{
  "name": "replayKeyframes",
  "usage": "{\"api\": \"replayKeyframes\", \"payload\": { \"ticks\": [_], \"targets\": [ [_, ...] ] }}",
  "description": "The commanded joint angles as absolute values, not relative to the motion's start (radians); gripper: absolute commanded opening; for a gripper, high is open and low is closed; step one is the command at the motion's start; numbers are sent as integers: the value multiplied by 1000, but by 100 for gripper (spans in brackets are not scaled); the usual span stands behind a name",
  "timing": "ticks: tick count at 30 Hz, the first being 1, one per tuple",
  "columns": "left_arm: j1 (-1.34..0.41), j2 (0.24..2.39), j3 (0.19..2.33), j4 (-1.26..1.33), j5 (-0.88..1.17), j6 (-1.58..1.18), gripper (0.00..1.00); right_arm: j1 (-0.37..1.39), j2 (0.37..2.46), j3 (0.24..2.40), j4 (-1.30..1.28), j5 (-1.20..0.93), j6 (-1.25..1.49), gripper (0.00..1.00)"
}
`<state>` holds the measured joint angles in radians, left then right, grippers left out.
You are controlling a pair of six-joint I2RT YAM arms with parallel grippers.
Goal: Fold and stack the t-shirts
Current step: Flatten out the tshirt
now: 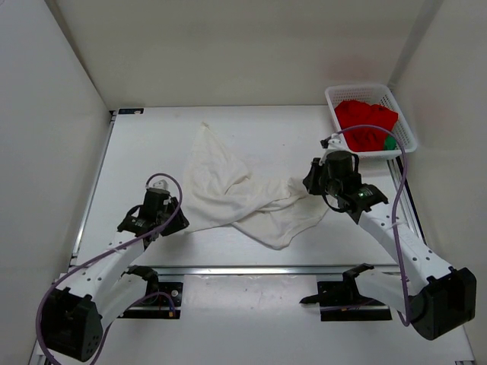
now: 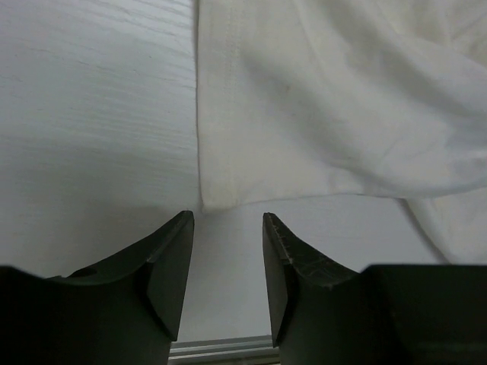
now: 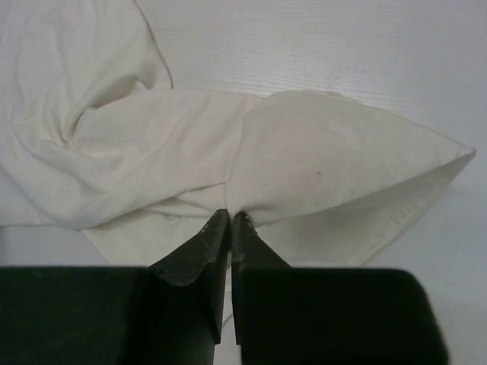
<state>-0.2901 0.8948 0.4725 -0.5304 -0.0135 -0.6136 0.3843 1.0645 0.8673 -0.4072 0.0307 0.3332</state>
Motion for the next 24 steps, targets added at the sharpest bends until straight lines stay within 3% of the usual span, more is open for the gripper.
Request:
{"api": "replayKeyframes", "payload": {
  "ticks": [1, 18, 24],
  "targets": [
    [-334, 903, 446, -517, -104, -649, 53, 416, 1017, 816, -316, 17, 380, 0],
    [-399, 1060, 382, -347, -144, -680, 47, 451, 1011, 761, -270, 9, 387, 0],
    [-379, 1062, 367, -327, -133, -673, 22, 457, 1008, 758, -270, 9, 390, 0]
  ]
}}
